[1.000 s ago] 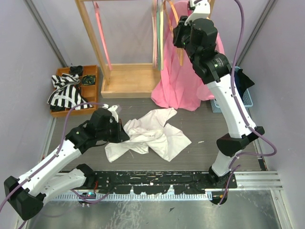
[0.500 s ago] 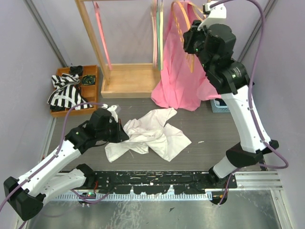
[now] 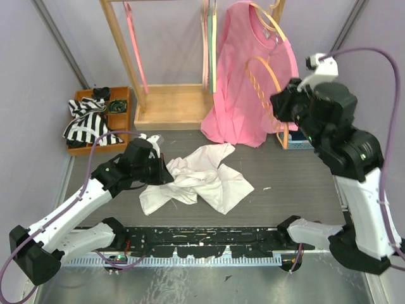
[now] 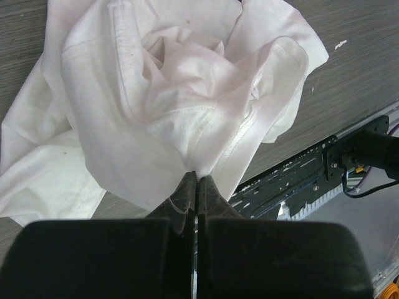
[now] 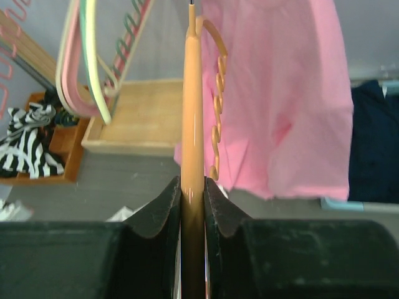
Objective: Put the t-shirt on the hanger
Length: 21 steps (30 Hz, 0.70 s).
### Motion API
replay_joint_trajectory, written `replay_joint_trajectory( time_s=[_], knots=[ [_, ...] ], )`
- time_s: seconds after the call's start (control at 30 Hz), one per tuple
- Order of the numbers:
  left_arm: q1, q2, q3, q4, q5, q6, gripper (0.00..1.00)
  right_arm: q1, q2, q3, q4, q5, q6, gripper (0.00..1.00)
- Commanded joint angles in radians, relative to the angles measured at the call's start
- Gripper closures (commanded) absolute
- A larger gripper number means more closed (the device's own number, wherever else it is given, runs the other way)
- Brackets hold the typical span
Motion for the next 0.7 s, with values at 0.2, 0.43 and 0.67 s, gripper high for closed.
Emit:
replay_joint_trajectory(
  time_s=[0.2,0.43,0.67],
  knots=[
    [0.003,-0.004,0.034,-0.013,-0.071,0.026,1.00,-0.001,-0.280,-0.044,-0.351,-0.305,0.149,0.99],
    [0.003,0.016,0.028,0.013,-0.139,0.018,1.00,-0.002,-0.410,-0.289,-0.291,-0.688,0.163,0.99],
    [0.004,0.014,0.027,-0.010,-0.175,-0.001,1.00,-0.002,-0.509,-0.491,-0.153,-0.845,0.168,0.99]
  ],
)
